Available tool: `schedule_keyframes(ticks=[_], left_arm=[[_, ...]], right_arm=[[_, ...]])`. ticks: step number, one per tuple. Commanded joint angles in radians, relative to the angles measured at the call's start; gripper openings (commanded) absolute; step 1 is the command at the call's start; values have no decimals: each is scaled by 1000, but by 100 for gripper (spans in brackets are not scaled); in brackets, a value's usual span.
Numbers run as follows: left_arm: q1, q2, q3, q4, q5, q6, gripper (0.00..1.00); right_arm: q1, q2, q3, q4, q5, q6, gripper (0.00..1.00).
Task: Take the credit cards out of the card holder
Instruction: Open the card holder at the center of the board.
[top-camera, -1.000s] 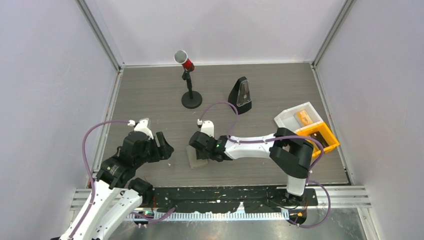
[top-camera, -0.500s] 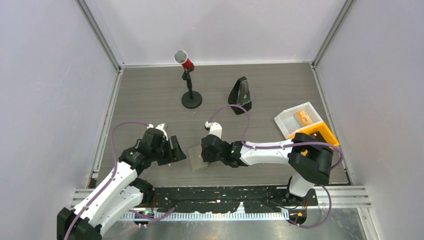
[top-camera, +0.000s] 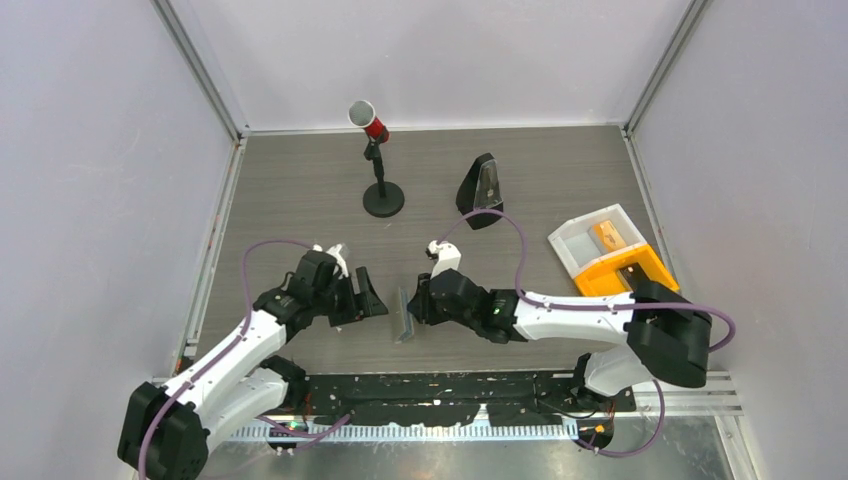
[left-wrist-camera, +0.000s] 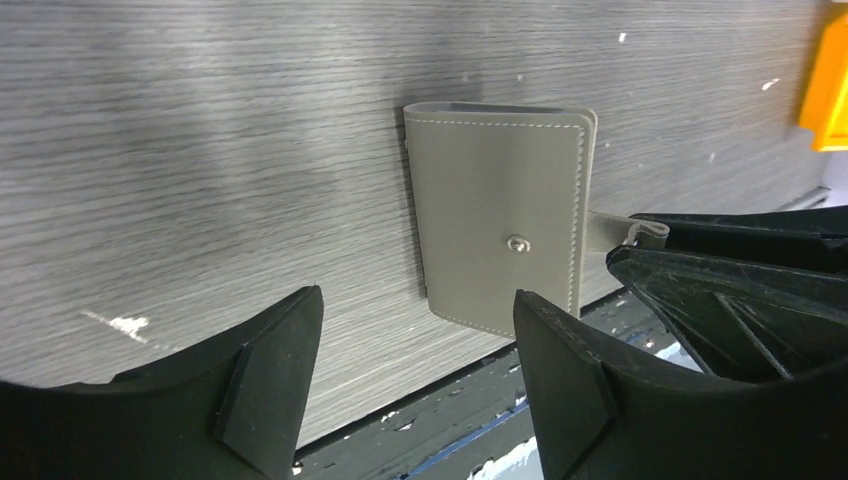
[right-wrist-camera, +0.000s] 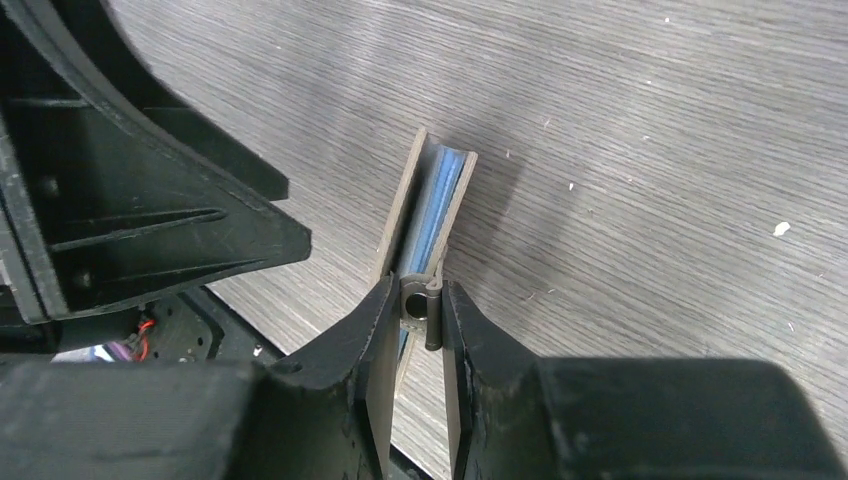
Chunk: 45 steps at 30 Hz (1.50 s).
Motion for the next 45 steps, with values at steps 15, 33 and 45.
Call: schedule_keyframes(ticks=[15,33,45], left_arm=[[-1,56,57,87,0,72,76],[-1,146,14,124,-18,100,58],[-1,212,-51,311,104,66,55]], right_arm=[[-17,-116,-106,94,40,14,5],[-125,-166,-292,86,76,15,5],[-130,-146,-272,73,48,21,5]])
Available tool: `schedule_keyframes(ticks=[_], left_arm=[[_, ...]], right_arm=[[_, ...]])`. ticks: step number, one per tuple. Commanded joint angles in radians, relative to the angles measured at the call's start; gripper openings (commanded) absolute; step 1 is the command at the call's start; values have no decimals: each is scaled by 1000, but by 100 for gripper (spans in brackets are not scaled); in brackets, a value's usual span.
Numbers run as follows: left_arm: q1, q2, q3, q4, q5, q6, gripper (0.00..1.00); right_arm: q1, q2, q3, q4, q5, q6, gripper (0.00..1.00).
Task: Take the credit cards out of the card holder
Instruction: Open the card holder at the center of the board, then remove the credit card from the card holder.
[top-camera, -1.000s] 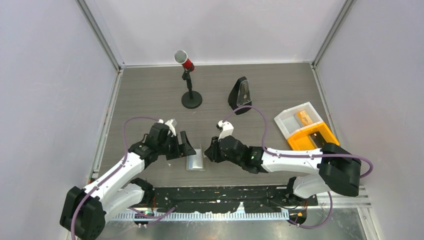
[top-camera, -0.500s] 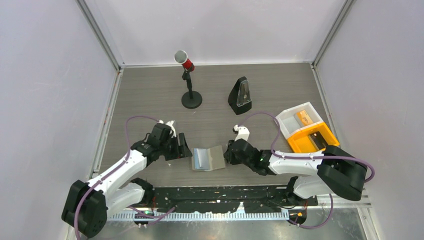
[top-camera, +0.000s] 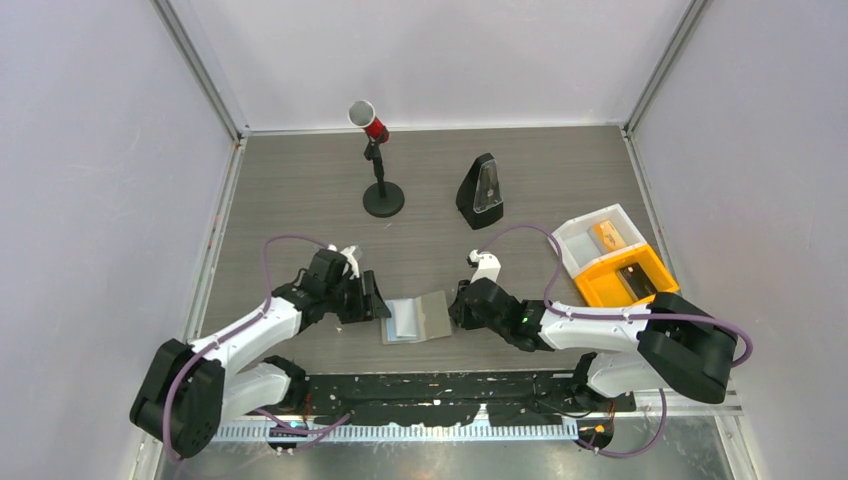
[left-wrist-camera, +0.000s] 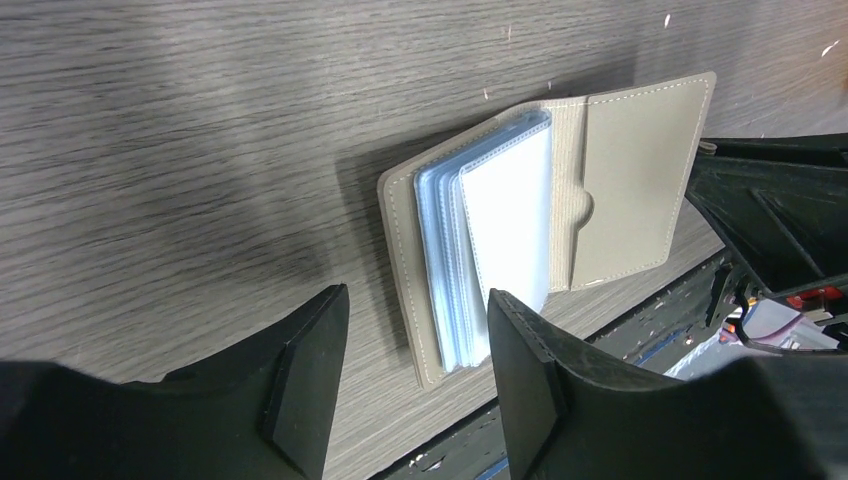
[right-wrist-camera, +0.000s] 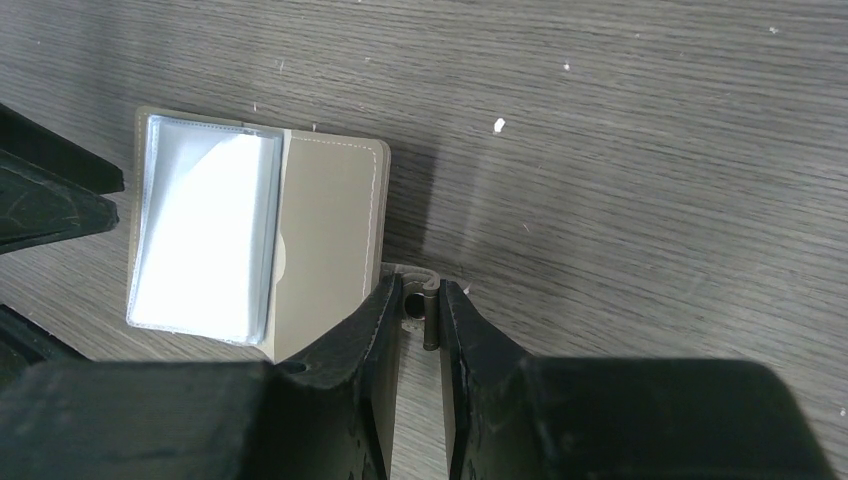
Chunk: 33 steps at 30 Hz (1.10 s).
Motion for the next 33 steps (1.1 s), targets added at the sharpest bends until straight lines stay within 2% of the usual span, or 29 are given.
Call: schedule_keyframes(ticks=[1,8,15,24,27,31,33], left_arm=[[-1,27,-21,115,43,-10,54],[-1,36,-21,101,41,-11,49],[0,-28,-84,131,19,-44,49],[2,-98,-94,101,21,-66,52],[5,-101,-104,104,28,-61,51],[6,-90,-97,51,-28,-46,50],[8,-67,-108,97,14,-53,50]], right_arm=[[-4,-3,19,14,12,7,5],[-9,18,18,0,32,19,5],[-15,50,2,-17,35,39,5],[-23,60,-8,-7,23,39,5],[-27,63,-4,-8,23,37,5],[-42,79,-7,-10,21,38,5],[-46,83,-12,-3,11,39,5]])
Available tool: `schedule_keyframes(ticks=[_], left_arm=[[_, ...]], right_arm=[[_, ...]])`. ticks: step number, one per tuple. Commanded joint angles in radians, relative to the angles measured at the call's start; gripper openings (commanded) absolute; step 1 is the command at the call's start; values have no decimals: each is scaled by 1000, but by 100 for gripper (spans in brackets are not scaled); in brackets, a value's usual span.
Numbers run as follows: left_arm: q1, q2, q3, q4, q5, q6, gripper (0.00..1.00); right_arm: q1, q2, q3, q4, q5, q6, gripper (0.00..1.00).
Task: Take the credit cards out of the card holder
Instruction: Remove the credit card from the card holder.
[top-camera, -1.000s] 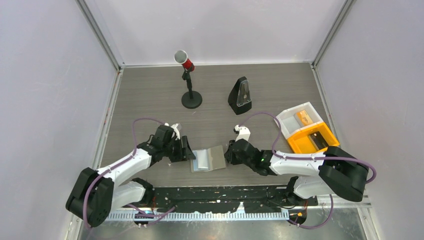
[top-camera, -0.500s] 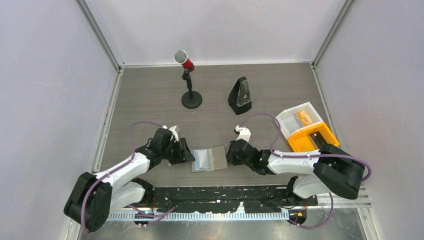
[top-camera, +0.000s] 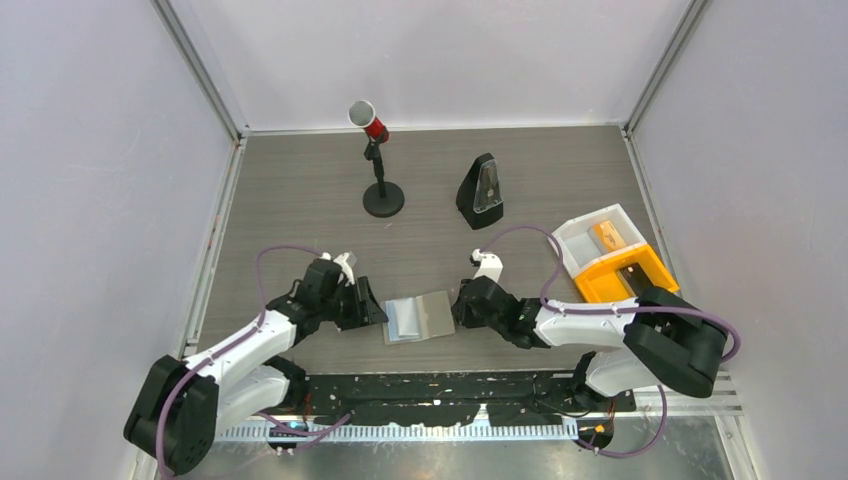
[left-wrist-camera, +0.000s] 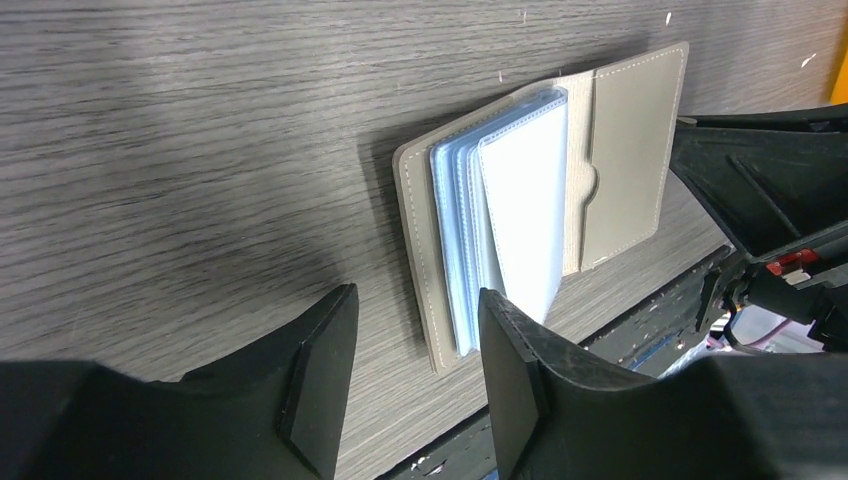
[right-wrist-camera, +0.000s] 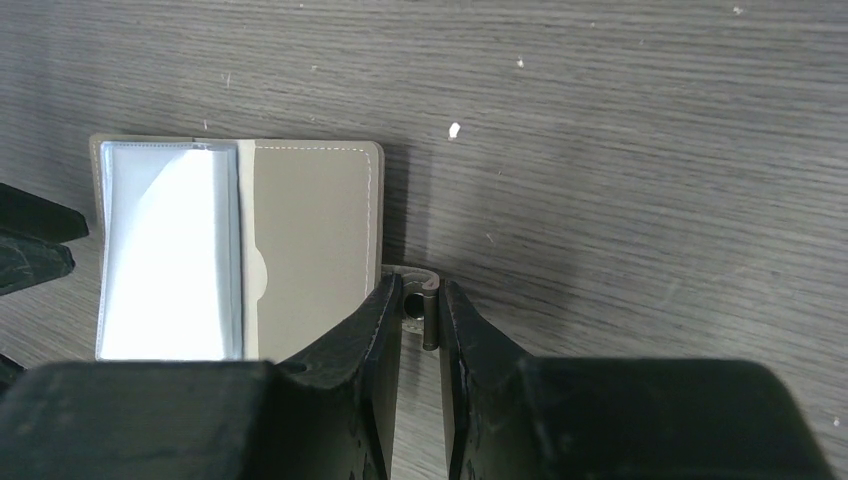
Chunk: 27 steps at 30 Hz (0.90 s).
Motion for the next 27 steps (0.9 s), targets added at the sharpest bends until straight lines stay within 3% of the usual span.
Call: schedule_keyframes(ticks=[1,9,18,21,27], left_arm=[[6,31,-19,65,35,-11,49],[6,171,-37,236,122,-59,45],[6,162,-96,410,213,-135,11],[6,119,-95,399,228,-141,0],[6,5,-104,364,231,-157,0]], right_arm=[[-15,27,-11,-7,8,7,5],[-17,29,-16,17,-15,7,5],[-17,18,16,5,-49,15,8],[-17,-19,48,-41,-44,3,23],[-18,-147,162,-251,-21,-27,49]])
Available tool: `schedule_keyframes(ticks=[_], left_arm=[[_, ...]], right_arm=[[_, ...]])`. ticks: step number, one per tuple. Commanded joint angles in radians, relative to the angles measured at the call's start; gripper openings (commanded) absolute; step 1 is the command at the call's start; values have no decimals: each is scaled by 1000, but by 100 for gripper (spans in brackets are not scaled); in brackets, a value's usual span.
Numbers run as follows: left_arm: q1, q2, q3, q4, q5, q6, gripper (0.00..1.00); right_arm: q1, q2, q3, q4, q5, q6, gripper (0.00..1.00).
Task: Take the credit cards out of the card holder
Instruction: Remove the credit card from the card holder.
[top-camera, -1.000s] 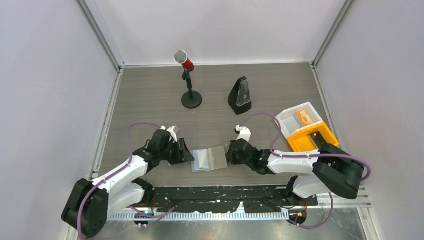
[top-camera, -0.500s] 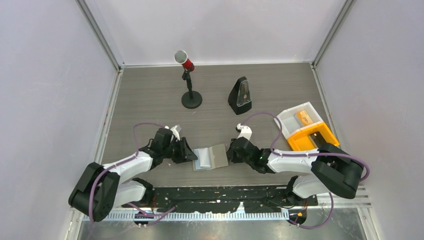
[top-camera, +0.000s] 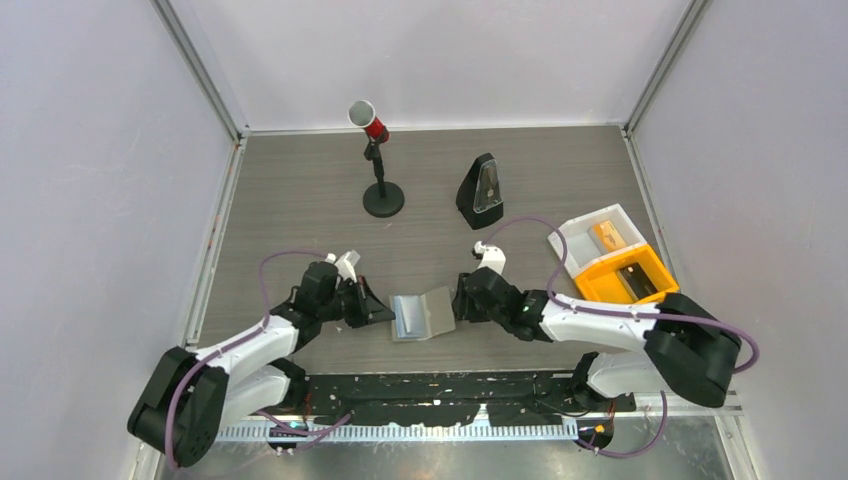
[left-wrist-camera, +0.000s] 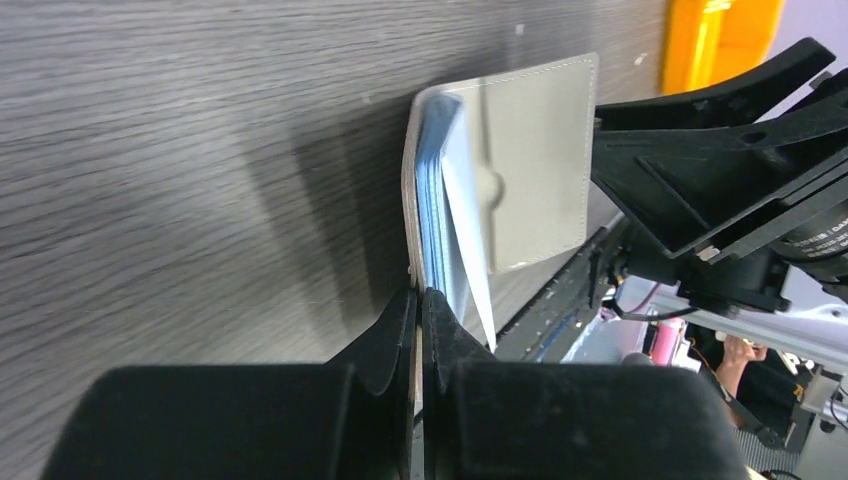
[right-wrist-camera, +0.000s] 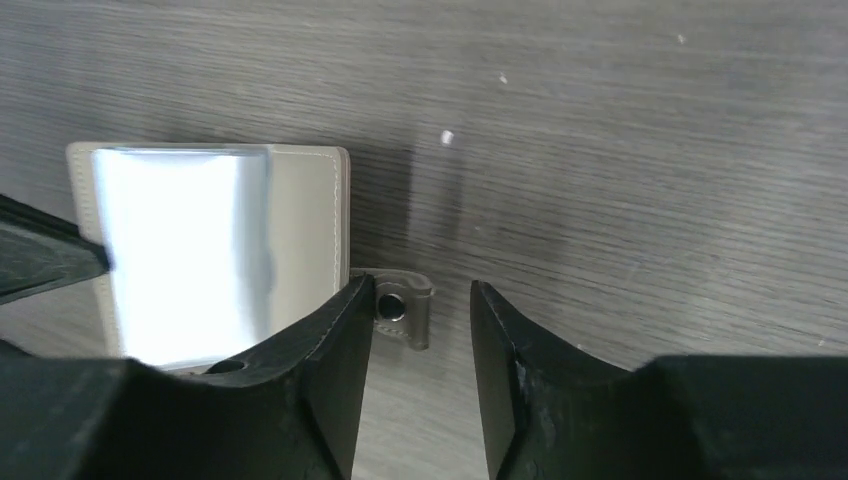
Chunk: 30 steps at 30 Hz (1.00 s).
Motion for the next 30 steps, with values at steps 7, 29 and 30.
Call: schedule_keyframes(ticks=[7,29,30], left_arm=[[-9,-142,1,-22,59,-26,0],[-9,-122,56,-166,31,21,0],[-9,-119,59,-171,34,25,0]], right_arm=[[25,-157,195,-127,-72,-67,62],[120,153,316,-35,-148,-130,66],[119,168,319,-31,-158,-138,67]])
